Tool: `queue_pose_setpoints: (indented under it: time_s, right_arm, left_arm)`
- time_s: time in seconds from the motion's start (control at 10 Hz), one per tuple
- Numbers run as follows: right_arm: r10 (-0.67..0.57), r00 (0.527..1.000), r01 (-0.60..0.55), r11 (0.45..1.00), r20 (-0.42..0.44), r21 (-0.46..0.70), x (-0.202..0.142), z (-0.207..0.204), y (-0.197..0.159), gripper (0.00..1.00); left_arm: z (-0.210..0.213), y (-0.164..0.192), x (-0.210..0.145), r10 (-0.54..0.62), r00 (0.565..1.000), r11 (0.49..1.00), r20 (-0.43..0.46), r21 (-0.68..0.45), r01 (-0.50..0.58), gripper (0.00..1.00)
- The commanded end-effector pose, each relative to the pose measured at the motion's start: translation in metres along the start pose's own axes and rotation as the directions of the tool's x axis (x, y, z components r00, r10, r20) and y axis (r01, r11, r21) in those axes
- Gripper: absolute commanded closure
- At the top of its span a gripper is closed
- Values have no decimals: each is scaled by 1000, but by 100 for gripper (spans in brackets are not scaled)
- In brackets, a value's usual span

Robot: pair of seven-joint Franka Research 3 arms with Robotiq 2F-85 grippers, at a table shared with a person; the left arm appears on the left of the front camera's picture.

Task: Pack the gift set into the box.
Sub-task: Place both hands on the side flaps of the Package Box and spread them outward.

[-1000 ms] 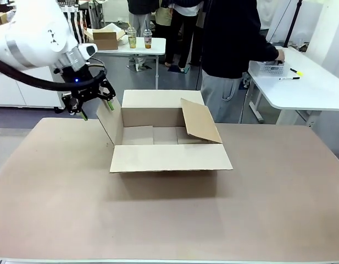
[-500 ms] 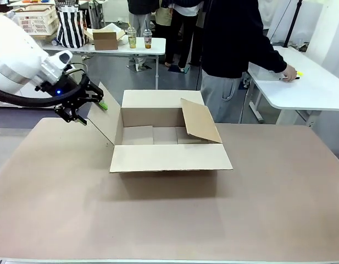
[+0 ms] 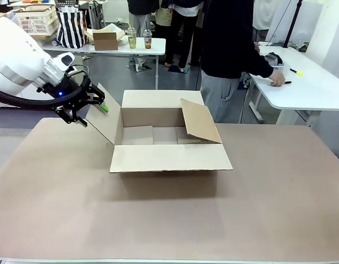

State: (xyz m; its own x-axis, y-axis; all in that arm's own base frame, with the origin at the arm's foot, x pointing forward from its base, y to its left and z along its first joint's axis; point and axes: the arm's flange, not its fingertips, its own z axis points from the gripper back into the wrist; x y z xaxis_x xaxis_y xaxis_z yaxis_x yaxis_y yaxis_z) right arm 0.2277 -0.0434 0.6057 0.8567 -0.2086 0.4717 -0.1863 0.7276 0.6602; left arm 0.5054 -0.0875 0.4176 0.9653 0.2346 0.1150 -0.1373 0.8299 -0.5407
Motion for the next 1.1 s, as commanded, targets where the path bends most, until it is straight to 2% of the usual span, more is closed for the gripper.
queue_pose_setpoints:
  time_s: [0.0, 0.1, 0.2, 0.3, 0.4, 0.6, 0.7, 0.8, 0.9, 1.0]
  right_arm:
    - [0, 1000, 0, 1000, 0, 0, 0, 0, 0, 0]
    - [31, 989, -43, 996, -148, -80, 16, -43, 28, 0]
    - [162, 966, -178, 982, -200, -62, 36, -94, 66, 0]
    - [221, 943, -270, 946, -249, -181, 56, -147, 102, 0]
    - [260, 919, -330, 918, -295, -221, 64, -176, 122, 0]
    - [322, 886, -447, 786, -334, -428, 62, -245, 167, 0]
    - [371, 847, -522, 716, -381, -464, 52, -269, 179, 0]
    - [411, 807, -583, 671, -423, -459, 37, -285, 182, 0]
    - [433, 798, -590, 706, -420, -392, 29, -272, 176, 0]
    - [422, 810, -571, 724, -407, -386, 42, -285, 180, 0]
  left_arm:
    - [4, -3, 3, 11, 1000, 1000, 7, 14, -11, 0]
    - [4, -3, 3, 11, 1000, 1000, 7, 14, -11, 0]
    - [4, -3, 3, 11, 1000, 1000, 7, 14, -11, 0]
    - [4, -3, 3, 11, 1000, 1000, 7, 14, -11, 0]
    - [4, -3, 3, 11, 1000, 1000, 7, 14, -11, 0]
    - [4, -3, 3, 11, 1000, 1000, 7, 14, -11, 0]
    - [4, -3, 3, 11, 1000, 1000, 7, 14, -11, 0]
    - [4, -3, 3, 11, 1000, 1000, 7, 14, -11, 0]
    - [4, -3, 3, 11, 1000, 1000, 7, 14, -11, 0]
    - [4, -3, 3, 11, 1000, 1000, 7, 14, -11, 0]
